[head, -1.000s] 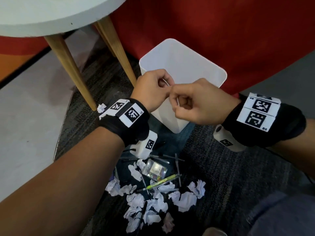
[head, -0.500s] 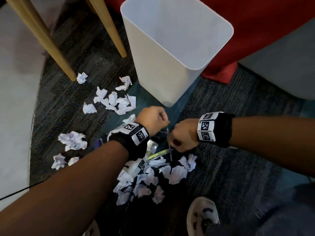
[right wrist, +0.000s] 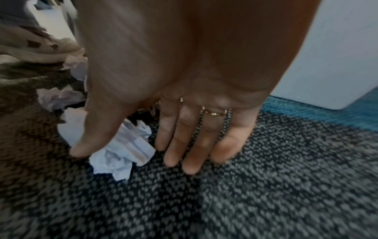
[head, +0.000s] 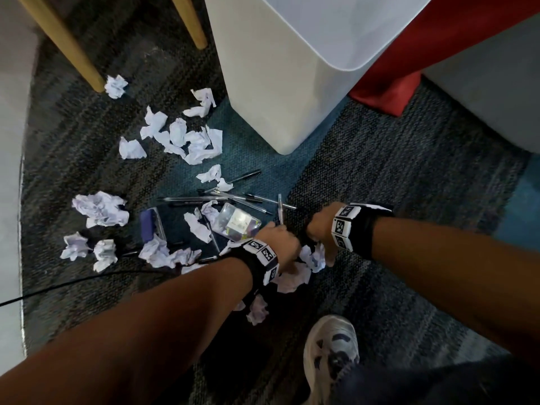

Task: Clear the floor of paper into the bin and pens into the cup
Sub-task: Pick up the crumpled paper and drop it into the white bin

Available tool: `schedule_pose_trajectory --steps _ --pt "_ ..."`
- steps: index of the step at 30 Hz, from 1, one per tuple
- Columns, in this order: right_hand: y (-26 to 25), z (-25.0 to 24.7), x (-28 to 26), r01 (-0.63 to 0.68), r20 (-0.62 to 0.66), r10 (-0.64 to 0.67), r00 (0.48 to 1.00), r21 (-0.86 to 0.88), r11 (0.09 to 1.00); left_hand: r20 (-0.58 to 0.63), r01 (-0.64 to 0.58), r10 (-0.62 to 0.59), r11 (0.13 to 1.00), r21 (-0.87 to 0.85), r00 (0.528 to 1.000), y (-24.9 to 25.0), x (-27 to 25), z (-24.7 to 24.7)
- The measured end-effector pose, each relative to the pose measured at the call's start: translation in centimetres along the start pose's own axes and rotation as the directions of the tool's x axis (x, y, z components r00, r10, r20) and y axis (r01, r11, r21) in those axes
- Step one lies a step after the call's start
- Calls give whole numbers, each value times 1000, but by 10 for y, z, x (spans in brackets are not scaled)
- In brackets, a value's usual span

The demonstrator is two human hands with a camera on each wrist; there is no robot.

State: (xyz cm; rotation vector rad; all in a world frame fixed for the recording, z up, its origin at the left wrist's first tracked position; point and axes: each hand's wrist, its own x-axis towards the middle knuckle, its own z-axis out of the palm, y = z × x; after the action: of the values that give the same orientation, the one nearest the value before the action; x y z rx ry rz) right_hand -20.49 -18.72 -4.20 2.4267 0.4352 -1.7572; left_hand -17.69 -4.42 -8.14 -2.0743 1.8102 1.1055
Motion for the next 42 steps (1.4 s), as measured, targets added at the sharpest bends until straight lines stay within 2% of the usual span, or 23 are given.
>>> schedule_pose_trajectory --steps 3,7,10,15,21,26,29,32,34,37,42 --pt "-3 13 0 -28 -58 30 998 28 999 -53 -45 48 997 56 997 9 4 9" --pt "-2 21 0 -34 -79 39 996 59 998 -58 -97 107 984 147 993 10 3 9" --pt "-1 22 1 -45 -91 56 994 119 992 -78 -33 54 969 246 996 10 1 10" --pt "9 19 -2 -40 -137 67 988 194 980 -194 -42 99 960 278 976 5 0 14" --pt "19 8 -3 -46 -175 81 981 194 980 -138 -148 170 977 154 976 8 -1 14" --pt "18 13 -4 -30 -141 60 988 203 979 -72 -334 342 937 100 937 12 0 25" --pt "13 17 -5 -36 -154 75 985 240 970 -91 -385 385 923 24 918 14 -3 23" --pt "10 17 -6 -46 -204 106 973 282 958 -35 -273 272 962 -20 962 15 -2 12" --pt "13 16 -5 -42 -251 127 960 319 947 -2 -224 224 974 -33 975 12 -1 0" --pt "21 8 -9 -24 -282 129 951 346 938 40 -120 127 982 -143 991 1 -3 -23" --pt "33 -29 -36 -16 -394 167 904 359 933 -81 42 -72 944 -328 994 -26 -16 -66"
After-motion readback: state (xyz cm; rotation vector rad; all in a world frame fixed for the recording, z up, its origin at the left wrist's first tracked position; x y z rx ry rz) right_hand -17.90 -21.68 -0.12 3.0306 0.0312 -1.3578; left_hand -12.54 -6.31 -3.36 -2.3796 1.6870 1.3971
